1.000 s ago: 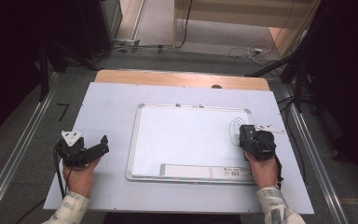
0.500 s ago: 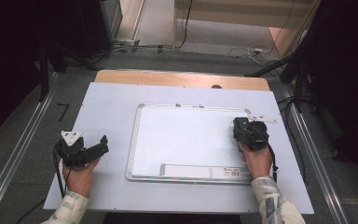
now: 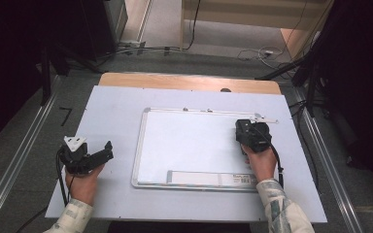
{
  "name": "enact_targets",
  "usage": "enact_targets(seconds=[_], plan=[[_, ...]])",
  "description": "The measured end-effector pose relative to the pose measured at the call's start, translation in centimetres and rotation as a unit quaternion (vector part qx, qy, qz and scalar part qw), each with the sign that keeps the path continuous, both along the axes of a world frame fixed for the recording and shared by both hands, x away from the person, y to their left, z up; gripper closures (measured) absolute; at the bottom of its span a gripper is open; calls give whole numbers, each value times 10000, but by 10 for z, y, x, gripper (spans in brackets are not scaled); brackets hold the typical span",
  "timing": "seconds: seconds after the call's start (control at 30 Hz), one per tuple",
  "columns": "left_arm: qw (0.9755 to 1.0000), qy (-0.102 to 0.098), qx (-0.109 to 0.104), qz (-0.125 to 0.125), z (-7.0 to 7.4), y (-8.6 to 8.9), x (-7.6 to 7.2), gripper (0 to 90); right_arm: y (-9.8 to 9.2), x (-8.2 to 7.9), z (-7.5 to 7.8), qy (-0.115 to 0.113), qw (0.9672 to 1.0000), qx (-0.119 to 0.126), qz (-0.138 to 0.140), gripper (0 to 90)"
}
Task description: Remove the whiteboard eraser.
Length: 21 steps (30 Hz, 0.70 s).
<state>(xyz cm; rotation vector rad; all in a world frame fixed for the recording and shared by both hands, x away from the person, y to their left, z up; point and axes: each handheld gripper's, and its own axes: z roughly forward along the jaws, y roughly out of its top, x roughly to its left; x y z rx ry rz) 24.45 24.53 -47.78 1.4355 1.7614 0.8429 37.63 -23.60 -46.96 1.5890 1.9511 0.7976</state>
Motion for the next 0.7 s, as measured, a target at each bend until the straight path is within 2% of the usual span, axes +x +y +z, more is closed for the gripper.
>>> enact_targets(seconds=[0.27, 0.53, 0.7], plan=[[10000, 21, -20, 14, -1, 1, 0, 30, 5, 0, -3, 45, 10000, -30, 73, 376], [10000, 13, -83, 1, -2, 3, 3, 30, 11, 0, -9, 135, 9997, -163, 120, 376], [10000, -5, -49, -10, -1, 0, 2, 33, 10, -2, -6, 71, 9998, -119, 126, 376]])
